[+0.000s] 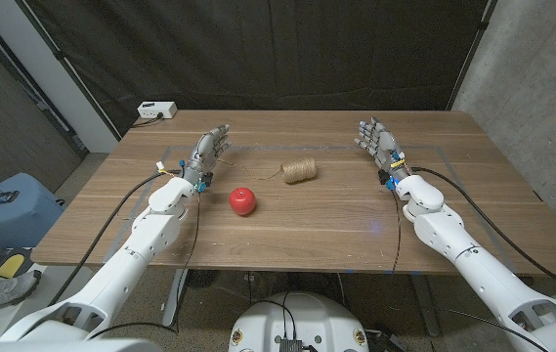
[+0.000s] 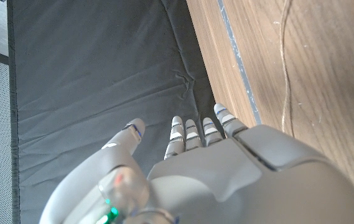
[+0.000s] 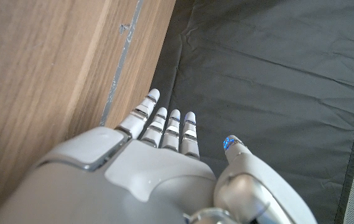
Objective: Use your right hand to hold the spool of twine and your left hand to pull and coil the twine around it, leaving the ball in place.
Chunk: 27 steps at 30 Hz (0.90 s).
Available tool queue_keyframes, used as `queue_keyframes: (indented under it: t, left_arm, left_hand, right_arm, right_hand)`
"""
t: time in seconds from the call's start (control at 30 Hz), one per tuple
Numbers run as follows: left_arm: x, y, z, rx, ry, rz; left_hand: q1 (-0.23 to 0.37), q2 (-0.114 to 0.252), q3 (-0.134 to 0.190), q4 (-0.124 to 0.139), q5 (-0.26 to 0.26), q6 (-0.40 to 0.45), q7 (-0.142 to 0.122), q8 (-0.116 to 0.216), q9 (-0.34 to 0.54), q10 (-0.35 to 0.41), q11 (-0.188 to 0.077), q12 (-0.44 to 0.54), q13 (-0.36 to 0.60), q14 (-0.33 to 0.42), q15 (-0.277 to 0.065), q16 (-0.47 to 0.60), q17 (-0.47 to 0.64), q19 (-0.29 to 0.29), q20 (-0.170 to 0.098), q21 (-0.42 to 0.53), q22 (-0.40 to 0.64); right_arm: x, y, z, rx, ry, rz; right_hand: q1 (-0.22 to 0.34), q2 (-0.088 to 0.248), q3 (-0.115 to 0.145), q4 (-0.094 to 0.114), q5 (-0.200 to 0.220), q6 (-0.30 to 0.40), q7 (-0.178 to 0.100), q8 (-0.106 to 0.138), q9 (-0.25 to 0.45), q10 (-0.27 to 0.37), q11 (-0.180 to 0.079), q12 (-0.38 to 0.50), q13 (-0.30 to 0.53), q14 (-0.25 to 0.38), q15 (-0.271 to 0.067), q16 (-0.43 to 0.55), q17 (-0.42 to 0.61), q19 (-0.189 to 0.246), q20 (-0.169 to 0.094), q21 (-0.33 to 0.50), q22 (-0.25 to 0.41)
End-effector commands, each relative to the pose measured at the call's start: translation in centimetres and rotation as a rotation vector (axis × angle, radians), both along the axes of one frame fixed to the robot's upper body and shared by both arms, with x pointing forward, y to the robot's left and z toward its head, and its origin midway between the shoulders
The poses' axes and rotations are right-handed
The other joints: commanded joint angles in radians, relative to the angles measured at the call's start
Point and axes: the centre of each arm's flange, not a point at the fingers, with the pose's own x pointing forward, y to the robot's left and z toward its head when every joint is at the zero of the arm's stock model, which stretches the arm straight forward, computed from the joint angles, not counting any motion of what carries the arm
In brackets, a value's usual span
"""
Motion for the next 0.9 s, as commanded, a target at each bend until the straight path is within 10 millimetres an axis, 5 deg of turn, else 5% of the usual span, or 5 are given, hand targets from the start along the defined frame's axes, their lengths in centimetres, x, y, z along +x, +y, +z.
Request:
queue_keyframes:
  t: [0.03,0.9]
  left_arm:
    - [0.0,-0.4,0.0,0.007,0.001,-0.009]
    - [0.4,-0.6,-0.6,-0.007,0.010,-0.023]
  left_hand:
    - [0.014,0.000,0.002,-0.006,0.006,0.015,0.000,0.004,0.005,0.005,0.001,0.004,0.002,-0.002,0.004,0.005,0.003,0.006,0.003,0.003,0.004]
    - [0.020,0.001,-0.003,-0.019,0.007,0.017,0.000,0.001,0.005,0.006,0.002,0.002,0.002,-0.004,0.006,0.004,0.004,0.005,0.001,0.001,0.004]
  right_arm:
    - [-0.9,0.5,0.8,-0.063,-0.015,-0.021]
    - [-2.8,3.6,4.9,-0.321,-0.062,-0.057]
  right_hand:
    - [0.012,0.021,0.011,-0.001,0.001,0.009,0.002,0.003,0.004,0.009,-0.003,0.003,0.003,0.007,-0.034,0.006,0.002,0.010,-0.046,0.004,0.005]
    - [0.054,-0.005,0.024,-0.046,-0.004,0.009,0.005,0.000,0.004,0.011,0.000,0.000,0.003,0.008,-0.018,0.000,-0.011,0.010,-0.034,0.001,0.006]
